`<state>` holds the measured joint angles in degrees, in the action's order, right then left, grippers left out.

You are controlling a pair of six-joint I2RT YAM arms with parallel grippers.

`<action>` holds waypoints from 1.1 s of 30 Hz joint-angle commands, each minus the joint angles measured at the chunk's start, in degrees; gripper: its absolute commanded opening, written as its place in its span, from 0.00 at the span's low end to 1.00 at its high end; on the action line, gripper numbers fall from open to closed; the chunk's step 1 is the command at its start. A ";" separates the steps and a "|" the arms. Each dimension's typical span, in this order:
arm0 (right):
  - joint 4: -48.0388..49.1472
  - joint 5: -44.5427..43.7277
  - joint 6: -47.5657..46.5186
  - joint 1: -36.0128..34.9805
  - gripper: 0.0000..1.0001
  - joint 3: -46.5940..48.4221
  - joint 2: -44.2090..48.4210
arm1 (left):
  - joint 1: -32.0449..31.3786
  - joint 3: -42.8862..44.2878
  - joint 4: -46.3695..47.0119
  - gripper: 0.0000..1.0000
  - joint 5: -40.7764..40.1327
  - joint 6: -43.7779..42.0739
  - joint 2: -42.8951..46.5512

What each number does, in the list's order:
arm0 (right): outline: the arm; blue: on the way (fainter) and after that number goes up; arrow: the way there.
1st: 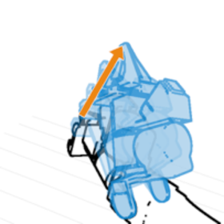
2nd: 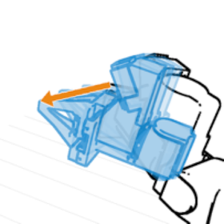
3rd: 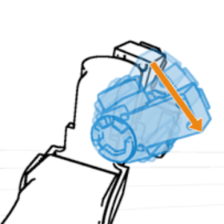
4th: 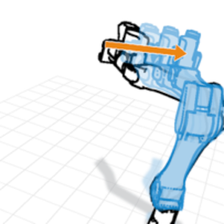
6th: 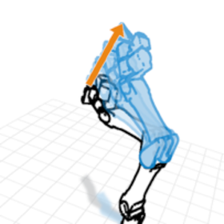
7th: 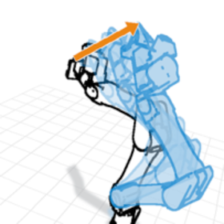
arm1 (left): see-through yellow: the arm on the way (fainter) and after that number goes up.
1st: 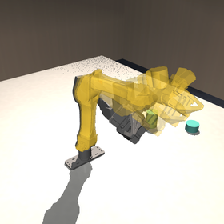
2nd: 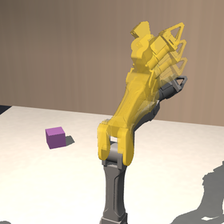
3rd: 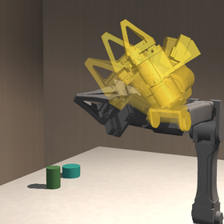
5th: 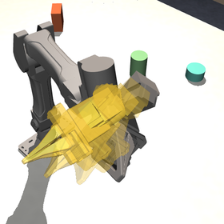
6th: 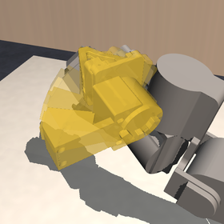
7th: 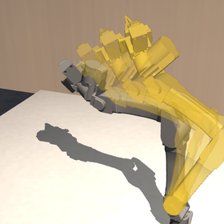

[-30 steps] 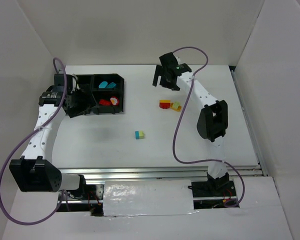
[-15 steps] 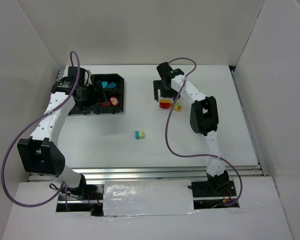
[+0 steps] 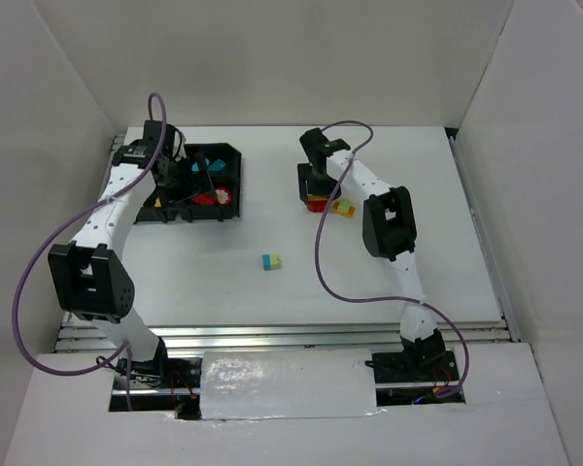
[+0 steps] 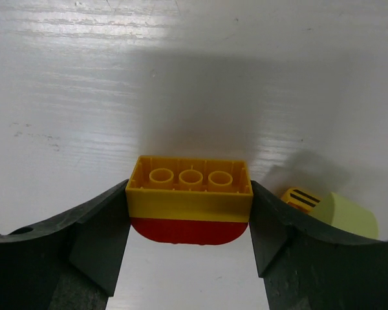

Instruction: Sort the legos into containers by color

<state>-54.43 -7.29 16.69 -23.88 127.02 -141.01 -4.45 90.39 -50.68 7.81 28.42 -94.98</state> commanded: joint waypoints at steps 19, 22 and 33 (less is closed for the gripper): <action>8.91 23.20 -10.09 -10.39 0.00 -11.00 21.82 | 1.98 10.60 -1.45 0.99 22.64 1.28 -8.46; 11.45 20.04 -11.15 -16.26 0.00 -14.25 25.69 | 2.25 10.60 -0.04 1.00 30.30 2.60 -9.08; 23.67 17.22 -7.55 -19.62 0.00 -21.91 32.73 | 1.38 1.99 8.31 0.97 45.62 8.05 -6.71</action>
<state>-35.90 11.62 8.51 -44.64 105.12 -111.31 -2.46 94.11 -45.65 46.94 34.76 -103.98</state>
